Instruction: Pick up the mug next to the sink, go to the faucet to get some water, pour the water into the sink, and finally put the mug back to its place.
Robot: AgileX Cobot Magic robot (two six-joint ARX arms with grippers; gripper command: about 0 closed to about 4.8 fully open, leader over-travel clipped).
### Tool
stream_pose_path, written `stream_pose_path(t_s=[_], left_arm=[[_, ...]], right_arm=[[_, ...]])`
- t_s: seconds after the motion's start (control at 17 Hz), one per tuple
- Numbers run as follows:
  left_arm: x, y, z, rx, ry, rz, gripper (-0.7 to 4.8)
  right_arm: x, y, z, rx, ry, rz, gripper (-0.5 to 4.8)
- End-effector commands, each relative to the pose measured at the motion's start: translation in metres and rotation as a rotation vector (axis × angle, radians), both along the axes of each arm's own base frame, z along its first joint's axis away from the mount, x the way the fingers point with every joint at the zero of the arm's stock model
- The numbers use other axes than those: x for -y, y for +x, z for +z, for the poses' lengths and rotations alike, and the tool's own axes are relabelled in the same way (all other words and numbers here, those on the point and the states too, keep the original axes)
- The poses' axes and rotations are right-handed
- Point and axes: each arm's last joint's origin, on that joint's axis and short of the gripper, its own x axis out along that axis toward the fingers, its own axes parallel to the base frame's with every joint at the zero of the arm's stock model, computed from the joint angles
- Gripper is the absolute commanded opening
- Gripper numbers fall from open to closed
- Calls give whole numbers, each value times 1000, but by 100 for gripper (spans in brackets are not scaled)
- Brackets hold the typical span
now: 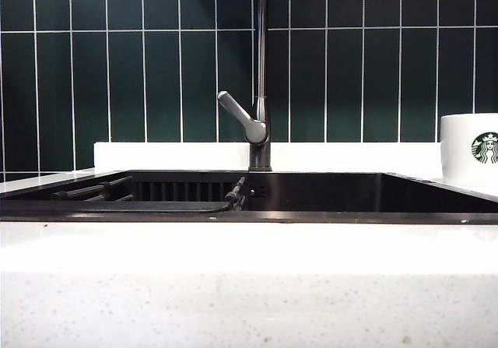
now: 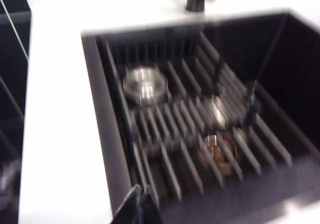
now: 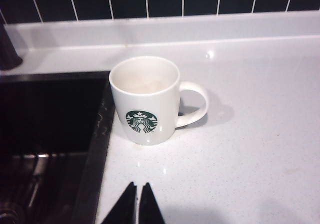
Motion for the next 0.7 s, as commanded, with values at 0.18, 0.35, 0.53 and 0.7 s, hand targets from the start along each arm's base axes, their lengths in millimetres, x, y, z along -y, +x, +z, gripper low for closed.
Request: stream_pose_path(t_s=[0.18, 0.35, 0.53, 0.7], left_arm=[[-2, 10, -8, 49, -55, 150, -1], [-2, 14, -13, 91, -119, 167, -5], [-1, 20, -18, 180, -156, 160, -5], [-1, 22, -26, 184, -152, 160, -5]], right_arm=[[0, -33, -13, 60, 17, -4, 22], [-1, -34, -12, 87, 68, 19, 19], [0, -33, -14, 84, 56, 12, -6], [0, -30, -17, 101, 39, -7, -6]])
